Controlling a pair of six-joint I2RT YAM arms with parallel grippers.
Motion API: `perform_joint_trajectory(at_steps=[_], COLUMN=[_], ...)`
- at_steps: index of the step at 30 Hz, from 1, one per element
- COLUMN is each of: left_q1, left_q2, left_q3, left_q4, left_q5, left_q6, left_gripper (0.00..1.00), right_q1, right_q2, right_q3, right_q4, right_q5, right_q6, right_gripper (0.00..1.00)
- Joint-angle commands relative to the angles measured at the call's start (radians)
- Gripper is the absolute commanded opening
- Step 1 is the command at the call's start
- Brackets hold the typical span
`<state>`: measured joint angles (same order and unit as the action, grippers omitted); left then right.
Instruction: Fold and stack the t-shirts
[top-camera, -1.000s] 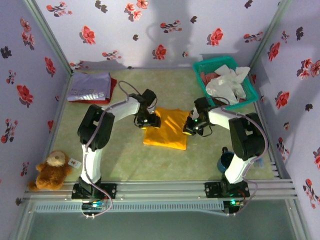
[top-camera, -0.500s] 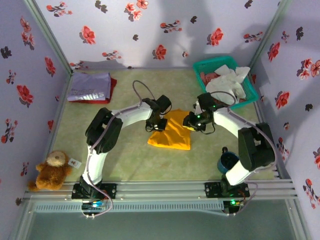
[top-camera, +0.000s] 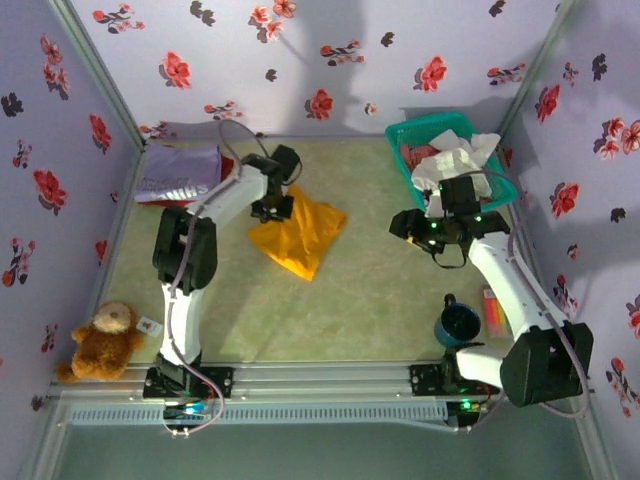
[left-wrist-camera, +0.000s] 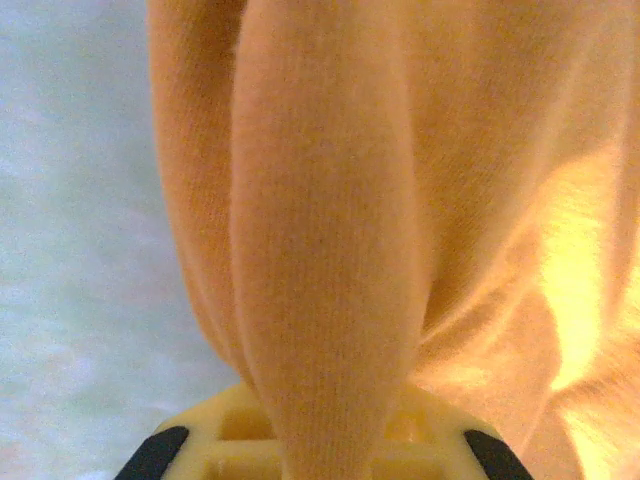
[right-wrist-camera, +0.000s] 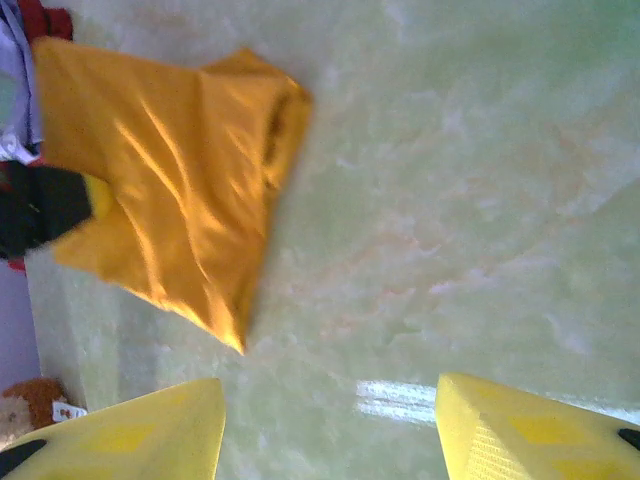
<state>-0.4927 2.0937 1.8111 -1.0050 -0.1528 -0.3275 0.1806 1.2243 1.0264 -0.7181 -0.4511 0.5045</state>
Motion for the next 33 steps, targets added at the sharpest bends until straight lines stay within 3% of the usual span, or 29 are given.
perform_joint_trajectory(at_steps=[1,5,11,18,23,33], left_q1=[0.061,0.13,0.189,0.23,0.272,0.337], left_q2=[0.022,0.042,0.139,0.226,0.259,0.258], left_q3=[0.068,0.155,0.325,0.562,0.694,0.8], left_q4=[-0.1,-0.123,-0.141,-0.176,-0.227,-0.287], left_q5=[-0.077,-0.09,-0.216,-0.218,-0.21,-0.155], left_q6=[0.091,0.15,0.276,0.388,0.398,0.409], left_gripper=[0.0,0.0,0.0,0.0,0.0,0.0], right_q1=[-0.013,-0.027,-0.032,-0.035,-0.036,-0.036], right_q2=[-0.026,-0.058,-0.072,-0.078,-0.082,-0.099], right_q3=[-0.02,-0.022,-0.023,0.0,0.004,-0.002], right_q4=[-0.105,-0.139,-0.168,-0.211,-0.234,-0.253], right_q5=[-0.017,-0.016,-0.014,0.001,0.004,0.009], right_q6=[-0.056,-0.07,-0.085,-0.106,-0.115,-0.114], right_gripper=[0.59,0.59,0.59,0.59,0.6,0.6])
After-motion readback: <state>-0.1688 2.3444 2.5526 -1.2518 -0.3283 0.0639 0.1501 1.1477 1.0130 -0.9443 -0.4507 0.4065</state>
